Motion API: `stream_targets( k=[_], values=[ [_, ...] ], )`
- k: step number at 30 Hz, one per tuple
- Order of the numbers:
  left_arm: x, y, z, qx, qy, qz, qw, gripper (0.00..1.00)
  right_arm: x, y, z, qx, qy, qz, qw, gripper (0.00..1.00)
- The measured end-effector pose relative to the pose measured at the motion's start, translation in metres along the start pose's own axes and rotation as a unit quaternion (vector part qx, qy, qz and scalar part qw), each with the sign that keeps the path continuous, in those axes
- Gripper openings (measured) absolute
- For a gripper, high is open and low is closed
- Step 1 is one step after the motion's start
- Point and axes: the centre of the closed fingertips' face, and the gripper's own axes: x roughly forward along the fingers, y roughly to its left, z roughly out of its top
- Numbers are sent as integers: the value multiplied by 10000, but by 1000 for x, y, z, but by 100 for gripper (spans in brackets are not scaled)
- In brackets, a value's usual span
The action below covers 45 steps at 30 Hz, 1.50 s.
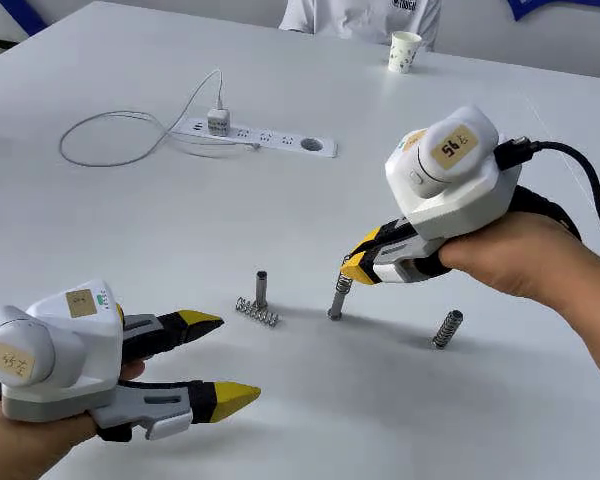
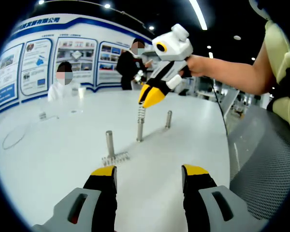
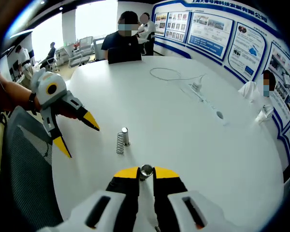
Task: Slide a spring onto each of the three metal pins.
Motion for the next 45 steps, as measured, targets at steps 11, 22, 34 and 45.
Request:
stream_targets(
  k=[11, 22, 34, 45],
  values=[
    [0, 0, -2, -25, 7, 10, 10000, 55, 7, 3, -5, 27, 64, 49, 10000, 12],
    [0, 0, -4, -56, 16, 18, 10000, 55, 12, 4, -8, 37, 126, 81, 9999, 12],
    [-1, 2, -5, -85, 7, 36, 10000, 55, 19, 5, -14, 35, 212, 103, 9997, 12],
    [-1, 1, -6, -100, 7, 45, 9999, 55, 24, 5, -19, 4, 285, 87, 9996, 12]
  ],
)
